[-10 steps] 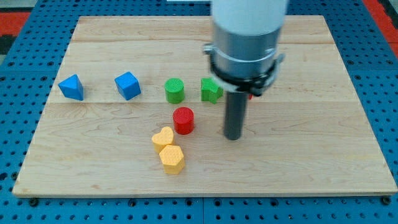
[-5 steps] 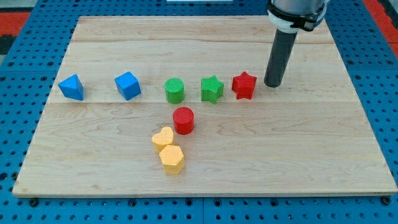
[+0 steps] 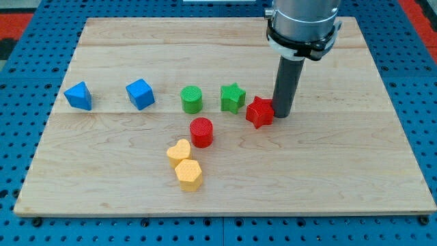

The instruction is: Push the red star to the bottom of the green star

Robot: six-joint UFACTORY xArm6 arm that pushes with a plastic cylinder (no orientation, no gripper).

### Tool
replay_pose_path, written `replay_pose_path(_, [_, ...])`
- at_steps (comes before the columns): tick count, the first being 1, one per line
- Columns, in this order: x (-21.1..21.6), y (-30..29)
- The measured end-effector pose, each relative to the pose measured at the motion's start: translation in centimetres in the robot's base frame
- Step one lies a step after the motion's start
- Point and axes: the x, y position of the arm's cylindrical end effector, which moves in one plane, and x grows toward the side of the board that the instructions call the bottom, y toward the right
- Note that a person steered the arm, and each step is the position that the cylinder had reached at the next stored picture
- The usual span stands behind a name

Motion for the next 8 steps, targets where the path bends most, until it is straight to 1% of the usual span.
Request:
replay_pose_path(1, [1.3, -0.2])
replay_pose_path(3, [3.9, -3.8])
replay_pose_path(6, [4.2, -8.3])
replay_pose_path(7, [5.5, -9.5])
replay_pose_path(8, [10.6, -8.0])
